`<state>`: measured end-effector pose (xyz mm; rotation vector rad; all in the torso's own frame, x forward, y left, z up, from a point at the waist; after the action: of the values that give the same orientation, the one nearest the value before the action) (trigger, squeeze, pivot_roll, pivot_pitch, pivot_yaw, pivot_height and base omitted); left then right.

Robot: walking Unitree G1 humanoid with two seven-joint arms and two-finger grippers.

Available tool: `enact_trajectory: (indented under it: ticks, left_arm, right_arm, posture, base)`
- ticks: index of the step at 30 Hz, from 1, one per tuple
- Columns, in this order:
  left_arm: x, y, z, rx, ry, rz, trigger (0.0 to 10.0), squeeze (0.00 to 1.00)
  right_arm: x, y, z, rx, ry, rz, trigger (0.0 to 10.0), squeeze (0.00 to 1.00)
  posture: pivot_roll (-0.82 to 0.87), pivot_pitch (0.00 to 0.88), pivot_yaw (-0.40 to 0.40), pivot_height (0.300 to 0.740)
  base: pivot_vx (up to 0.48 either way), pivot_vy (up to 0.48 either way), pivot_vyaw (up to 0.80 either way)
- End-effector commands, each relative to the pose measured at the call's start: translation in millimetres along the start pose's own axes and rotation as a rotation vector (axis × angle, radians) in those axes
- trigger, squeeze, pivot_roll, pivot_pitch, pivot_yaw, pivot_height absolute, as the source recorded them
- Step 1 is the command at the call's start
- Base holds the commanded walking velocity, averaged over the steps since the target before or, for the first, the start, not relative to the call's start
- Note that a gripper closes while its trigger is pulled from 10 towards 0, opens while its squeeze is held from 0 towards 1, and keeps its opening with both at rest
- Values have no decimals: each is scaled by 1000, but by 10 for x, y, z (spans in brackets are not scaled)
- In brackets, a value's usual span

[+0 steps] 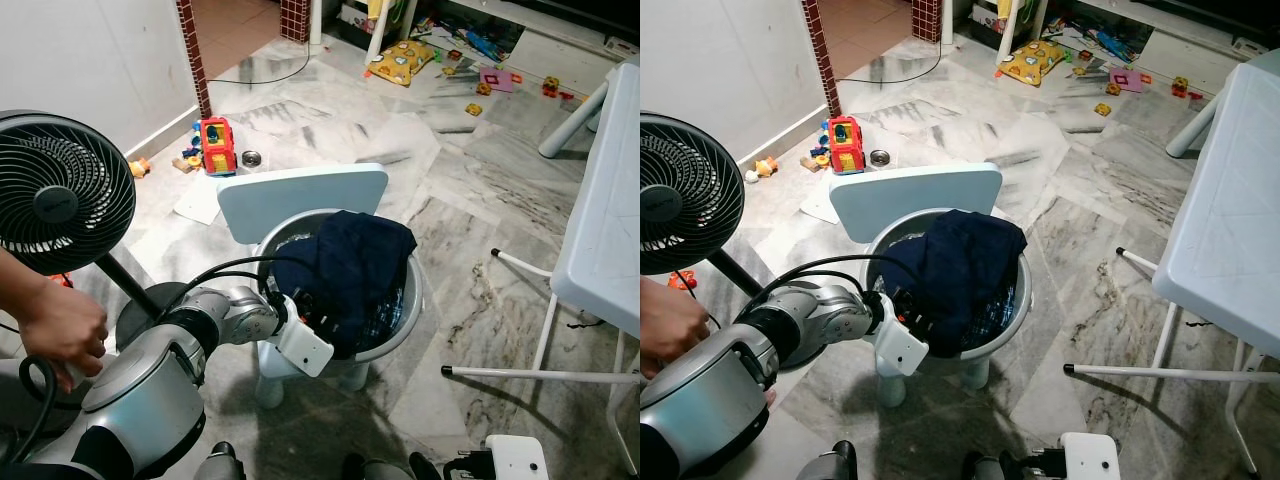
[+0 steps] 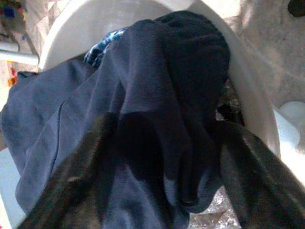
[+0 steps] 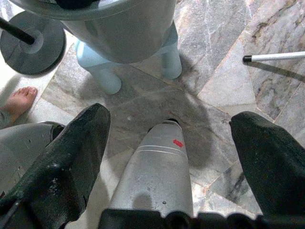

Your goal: Hang hanger

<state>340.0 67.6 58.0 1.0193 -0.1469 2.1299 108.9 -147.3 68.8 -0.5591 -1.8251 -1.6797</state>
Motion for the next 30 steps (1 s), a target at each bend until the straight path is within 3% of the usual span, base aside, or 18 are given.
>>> enact_trajectory:
  ticks: [1,30]
  left_arm:
    - [-31,36,-81,-10,-33,-14,0,0]
    - [-27,30,-69,-2,-31,-12,0,0]
  right_arm:
    - [25,4,-5,3,-3,4,10000,0]
    - [-44,38,-42,11,-13,-16,10000,0]
  posture:
    - [-150,228,-67,740]
    - [-145,196,-61,740]
  base:
    - [0,0,0]
    - [0,0,0]
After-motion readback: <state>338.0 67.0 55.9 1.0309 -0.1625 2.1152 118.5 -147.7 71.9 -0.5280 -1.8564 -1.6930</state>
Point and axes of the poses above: a point about 5 cm out from each wrist's last joint towards the gripper, its own x axis pointing back from the gripper into the wrist, its own y axis along the axis of the wrist's last joint, z = x × y, the point moved 2 cm from there along -x, pointing out of the wrist towards the gripper, and after that the axes turned 14 degrees about x, right-handed, at the moved point
